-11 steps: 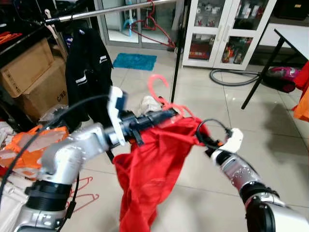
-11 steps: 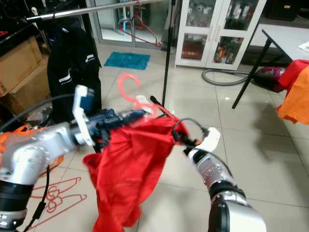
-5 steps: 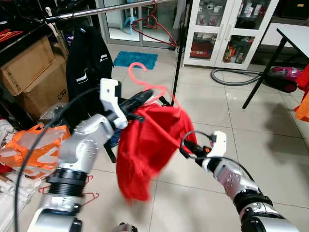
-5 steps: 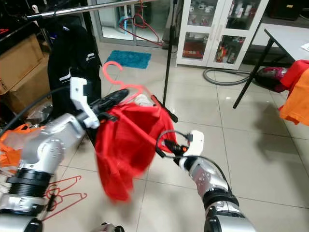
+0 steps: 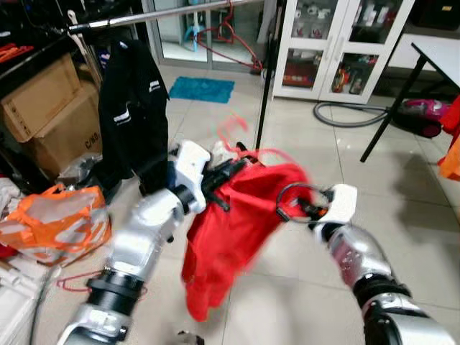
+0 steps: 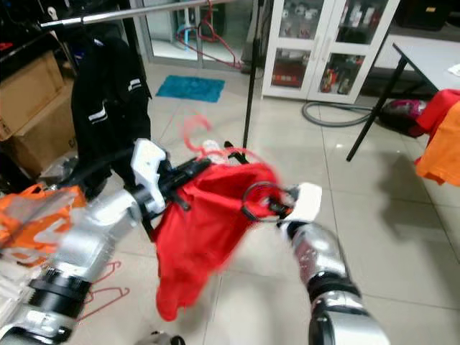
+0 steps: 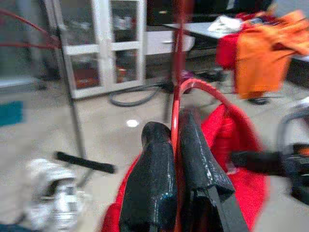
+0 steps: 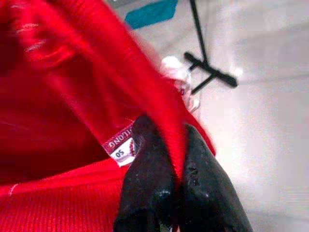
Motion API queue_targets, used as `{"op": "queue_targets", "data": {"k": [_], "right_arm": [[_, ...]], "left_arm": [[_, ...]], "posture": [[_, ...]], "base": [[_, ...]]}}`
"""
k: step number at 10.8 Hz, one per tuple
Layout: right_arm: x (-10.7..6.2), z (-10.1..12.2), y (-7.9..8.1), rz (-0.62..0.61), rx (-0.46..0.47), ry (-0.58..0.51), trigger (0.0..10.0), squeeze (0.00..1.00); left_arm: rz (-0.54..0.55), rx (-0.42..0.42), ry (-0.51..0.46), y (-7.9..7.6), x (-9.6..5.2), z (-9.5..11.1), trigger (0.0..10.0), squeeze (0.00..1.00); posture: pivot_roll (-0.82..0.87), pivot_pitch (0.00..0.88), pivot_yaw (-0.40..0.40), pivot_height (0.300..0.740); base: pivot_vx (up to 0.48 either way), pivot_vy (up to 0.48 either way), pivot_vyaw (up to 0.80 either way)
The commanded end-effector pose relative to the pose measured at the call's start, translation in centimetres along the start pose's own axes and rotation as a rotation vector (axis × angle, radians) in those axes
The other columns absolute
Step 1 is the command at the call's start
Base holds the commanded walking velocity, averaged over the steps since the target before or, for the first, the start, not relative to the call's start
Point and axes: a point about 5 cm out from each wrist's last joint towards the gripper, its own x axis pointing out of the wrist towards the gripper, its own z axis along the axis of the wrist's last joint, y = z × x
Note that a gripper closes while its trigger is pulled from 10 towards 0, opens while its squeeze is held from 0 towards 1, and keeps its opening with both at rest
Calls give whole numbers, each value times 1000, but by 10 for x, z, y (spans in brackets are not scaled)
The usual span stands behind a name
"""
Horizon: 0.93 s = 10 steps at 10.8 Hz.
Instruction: Hang hanger
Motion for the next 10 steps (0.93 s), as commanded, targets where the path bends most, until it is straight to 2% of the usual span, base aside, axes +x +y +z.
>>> {"op": "queue_targets", "data": {"k": [1,2,3,4,5,8,9,10], "right_arm": [[-4,-1,-10,-62,-81,5,0,0],[-5,9,-16,-150,-210,-64,0,0],[-4,23,-18,-209,-320,-121,0,0],[-3,30,-17,-212,-351,-142,10000,0],[-2,37,-16,-211,-380,-167,10000,0],[-2,34,-17,-233,-313,-165,10000,0],[-2,35,-18,-235,-310,-169,10000,0],[-1,47,-18,-238,-253,-216,10000,0]], "left_arm": [[57,69,-67,8,1,14,10000,0],[64,115,-59,5,0,9,10000,0],[34,132,-42,-7,-1,-1,10000,0],[33,119,-37,-11,0,-5,10000,0],[34,119,-39,-15,1,-9,10000,0],[-5,72,-53,-24,2,-12,10000,0],[-72,58,-34,-31,0,-15,10000,0],[-236,75,47,-45,-10,-27,10000,0]], "posture": [[-57,0,13,740],[-55,0,12,740],[-59,0,14,740],[-62,0,16,740],[-61,0,16,740],[-62,0,16,740],[-63,0,16,740],[-59,0,18,740]], "base": [[0,0,0],[0,0,0],[0,0,0],[0,0,0],[247,0,0],[271,0,0],[274,0,0],[0,0,0]]}}
